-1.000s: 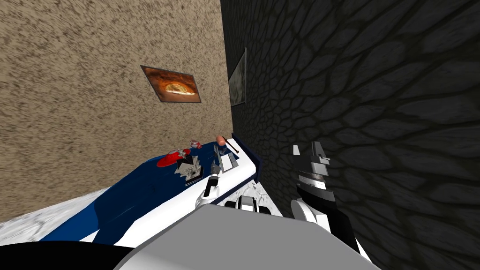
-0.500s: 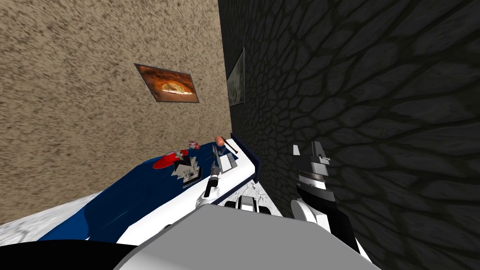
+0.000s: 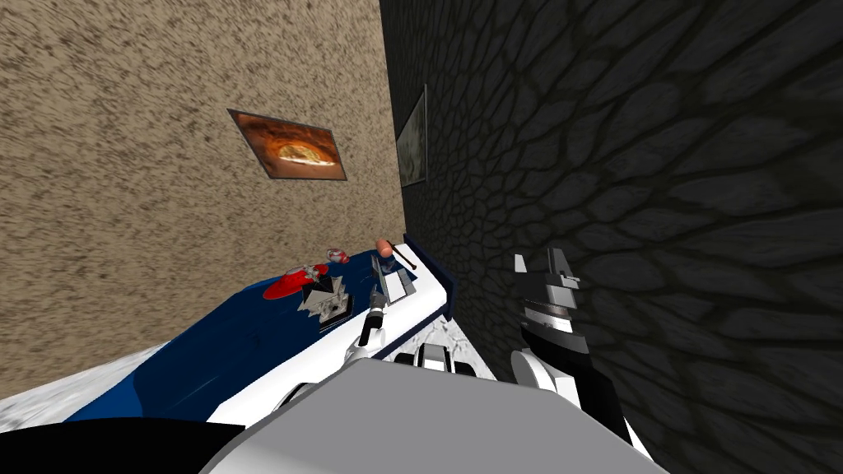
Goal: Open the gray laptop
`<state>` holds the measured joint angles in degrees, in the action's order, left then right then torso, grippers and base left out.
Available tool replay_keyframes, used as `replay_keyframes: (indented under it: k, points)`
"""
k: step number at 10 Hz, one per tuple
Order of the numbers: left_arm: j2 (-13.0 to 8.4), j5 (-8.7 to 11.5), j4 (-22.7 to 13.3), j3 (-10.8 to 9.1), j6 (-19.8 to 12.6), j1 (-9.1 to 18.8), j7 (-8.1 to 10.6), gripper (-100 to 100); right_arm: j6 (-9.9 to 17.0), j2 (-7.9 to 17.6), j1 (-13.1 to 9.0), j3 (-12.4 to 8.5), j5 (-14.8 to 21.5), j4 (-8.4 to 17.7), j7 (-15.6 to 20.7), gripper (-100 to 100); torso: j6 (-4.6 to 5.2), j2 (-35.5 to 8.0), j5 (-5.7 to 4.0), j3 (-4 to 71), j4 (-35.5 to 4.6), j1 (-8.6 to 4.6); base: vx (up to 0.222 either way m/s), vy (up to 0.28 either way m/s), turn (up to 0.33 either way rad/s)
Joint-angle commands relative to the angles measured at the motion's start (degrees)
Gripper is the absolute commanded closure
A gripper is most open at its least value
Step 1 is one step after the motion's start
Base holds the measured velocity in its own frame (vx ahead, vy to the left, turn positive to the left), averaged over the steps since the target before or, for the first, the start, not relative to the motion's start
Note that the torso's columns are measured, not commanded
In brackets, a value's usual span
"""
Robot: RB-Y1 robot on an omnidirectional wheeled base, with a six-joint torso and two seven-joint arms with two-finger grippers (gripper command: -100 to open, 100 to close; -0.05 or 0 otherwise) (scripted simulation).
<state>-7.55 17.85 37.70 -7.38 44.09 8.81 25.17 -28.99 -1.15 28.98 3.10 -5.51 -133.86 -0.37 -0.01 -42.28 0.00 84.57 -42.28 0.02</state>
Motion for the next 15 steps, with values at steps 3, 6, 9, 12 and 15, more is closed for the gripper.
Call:
replay_keyframes:
  k: [3, 6, 9, 12, 15]
  points:
    - [-0.7, -2.3, 0.3, -1.08, -2.6, 0.5, -2.21, 100, 0.0, 0.0, 0.0, 0.0, 0.0, 0.0, 0.0, 0, 0.00, 0.0, -0.02, 0.0, 0.0, -0.02, 0.009, -0.032, 0.026]
    - [-1.9, -5.7, 0.8, -2.71, -6.3, 1.3, -5.62, 100, 0.0, 0.0, 0.0, 0.0, 0.0, 0.0, 0.0, 0, 0.27, 0.4, 0.01, 0.2, 0.2, -0.25, 0.048, -0.154, 0.080]
    - [-3.0, -9.1, 1.3, -4.34, -10.1, 2.0, -9.02, 100, 0.0, 0.0, 0.0, 0.0, 0.0, 0.0, 0.0, 0, 0.21, 0.4, 0.20, 0.2, 0.2, 0.14, 0.057, -0.132, 0.046]
    - [-3.6, -10.6, 1.2, -5.08, -11.6, 2.6, -10.40, 100, 0.0, 0.0, 0.0, 0.0, 0.0, 0.0, 0.0, 0, 0.02, -0.1, -0.01, 0.0, 0.0, -0.02, 0.033, -0.114, 0.040]
    - [-5.0, -11.5, 1.2, -4.30, -15.0, 4.7, -11.07, -100, 0.0, 0.0, 0.0, 0.0, 0.0, 0.0, 0.0, 0, 0.00, -0.1, 0.05, -0.1, 0.0, 0.15, -0.015, -0.010, -0.036]
